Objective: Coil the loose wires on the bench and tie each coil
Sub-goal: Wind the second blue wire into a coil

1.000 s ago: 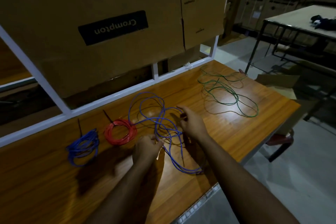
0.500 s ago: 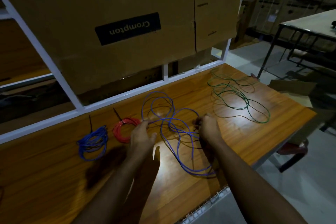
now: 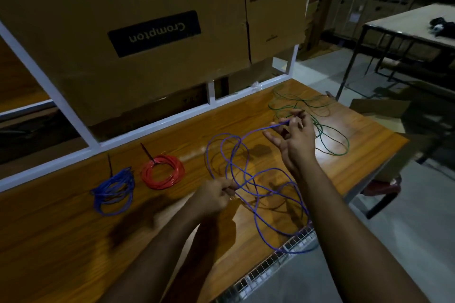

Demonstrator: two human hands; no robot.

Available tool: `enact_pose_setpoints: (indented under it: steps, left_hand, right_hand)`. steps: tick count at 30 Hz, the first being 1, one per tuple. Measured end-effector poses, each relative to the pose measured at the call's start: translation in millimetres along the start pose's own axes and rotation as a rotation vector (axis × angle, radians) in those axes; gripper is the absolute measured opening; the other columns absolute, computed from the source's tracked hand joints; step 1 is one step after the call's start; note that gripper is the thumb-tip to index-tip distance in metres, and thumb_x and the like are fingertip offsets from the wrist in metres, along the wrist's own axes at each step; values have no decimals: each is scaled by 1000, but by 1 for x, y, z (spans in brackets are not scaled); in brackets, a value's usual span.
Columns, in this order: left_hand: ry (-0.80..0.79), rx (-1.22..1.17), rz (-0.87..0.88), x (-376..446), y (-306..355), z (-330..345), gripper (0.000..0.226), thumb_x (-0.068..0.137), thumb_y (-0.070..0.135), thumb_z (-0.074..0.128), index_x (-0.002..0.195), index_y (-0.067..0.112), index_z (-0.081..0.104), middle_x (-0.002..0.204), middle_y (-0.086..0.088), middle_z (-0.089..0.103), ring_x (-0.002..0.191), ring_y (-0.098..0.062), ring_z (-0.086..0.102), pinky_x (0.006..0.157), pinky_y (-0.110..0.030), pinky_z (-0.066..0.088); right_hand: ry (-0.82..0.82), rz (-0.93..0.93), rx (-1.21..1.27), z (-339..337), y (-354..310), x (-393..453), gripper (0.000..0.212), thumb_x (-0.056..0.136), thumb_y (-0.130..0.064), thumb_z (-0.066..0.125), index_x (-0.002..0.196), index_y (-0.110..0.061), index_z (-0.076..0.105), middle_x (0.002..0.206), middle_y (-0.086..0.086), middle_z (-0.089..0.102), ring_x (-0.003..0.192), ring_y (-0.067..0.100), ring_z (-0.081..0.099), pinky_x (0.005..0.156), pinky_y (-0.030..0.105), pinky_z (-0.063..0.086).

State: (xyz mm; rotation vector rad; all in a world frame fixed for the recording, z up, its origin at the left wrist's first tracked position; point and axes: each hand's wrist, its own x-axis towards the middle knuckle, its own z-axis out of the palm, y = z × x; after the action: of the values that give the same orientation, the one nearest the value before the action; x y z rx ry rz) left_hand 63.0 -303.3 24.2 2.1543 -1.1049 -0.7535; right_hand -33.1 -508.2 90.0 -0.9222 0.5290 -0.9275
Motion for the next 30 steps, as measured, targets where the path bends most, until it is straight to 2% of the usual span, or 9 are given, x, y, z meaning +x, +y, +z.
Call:
enact_pose_setpoints:
  steps: [4, 8, 12, 14, 18, 20, 22, 26, 30]
  left_hand:
    - [-78, 50, -12, -13, 7, -9, 45, 77, 28, 51, 112, 11, 73, 106, -8, 75, 101, -19, 69, 90, -30, 53]
    - [-17, 166, 51, -39, 19, -31, 23, 84, 14, 55, 88, 10, 76, 94, -9, 77, 86, -20, 70, 79, -36, 55]
    - [43, 319, 170, -76, 23, -60, 20, 72, 31, 47, 72, 25, 66, 77, 0, 72, 73, -20, 68, 70, -37, 57]
    - [210, 307, 370, -100, 30, -68, 14, 81, 25, 57, 91, 31, 65, 78, 10, 66, 74, -12, 65, 67, -31, 53]
    - [321, 320, 913, -144, 57, -73, 57, 82, 18, 76, 133, 32, 53, 103, 3, 60, 93, -13, 56, 74, -27, 46]
    - [344, 339, 1070, -151, 68, -70, 53, 82, 20, 79, 132, 24, 61, 106, -4, 59, 98, -21, 53, 79, -29, 43]
    - [398, 331, 1195, -157, 79, -67, 40, 83, 18, 79, 121, 17, 69, 107, -8, 60, 94, -25, 53, 78, -34, 44]
    - [528, 365, 1426, -172, 104, -56, 17, 83, 14, 79, 100, 12, 76, 110, -13, 64, 95, -28, 53, 74, -37, 46]
    - [769, 570, 1581, -181, 144, -48, 15, 90, 16, 72, 105, 18, 69, 115, -6, 60, 103, -27, 55, 80, -40, 42]
  right_hand:
    - [-42, 1, -104, 22, -8, -22, 22, 108, -12, 36, 113, -18, 57, 84, 6, 57, 64, 15, 60, 63, 38, 60]
    - [-135, 27, -294, 35, -15, -64, 17, 106, -9, 42, 110, -11, 58, 86, 10, 60, 58, 15, 61, 52, 29, 56]
    - [-178, 77, -379, 44, -29, -117, 19, 103, -4, 45, 113, -8, 61, 82, 10, 58, 54, 16, 54, 47, 27, 48]
    - [-189, 116, -373, 49, -35, -147, 20, 100, 0, 49, 114, -5, 63, 80, 10, 55, 55, 16, 55, 50, 28, 52]
    - [-203, 164, -385, 58, -48, -203, 14, 98, 4, 51, 103, 0, 63, 70, 10, 59, 58, 15, 61, 75, 39, 61]
    - [-160, 168, -409, 55, -56, -226, 18, 97, -1, 52, 91, -6, 67, 66, 7, 62, 60, 15, 61, 83, 46, 54]
    - [-133, 174, -450, 49, -70, -247, 19, 94, -8, 57, 86, -15, 72, 86, 10, 66, 82, 21, 64, 85, 46, 49]
    - [-169, 231, -369, 33, -103, -277, 10, 88, -9, 62, 97, -13, 64, 88, 5, 62, 87, 18, 61, 88, 42, 48]
    - [-241, 227, -168, 16, -130, -299, 24, 91, -17, 62, 114, -10, 61, 103, 12, 62, 96, 23, 63, 90, 39, 55]
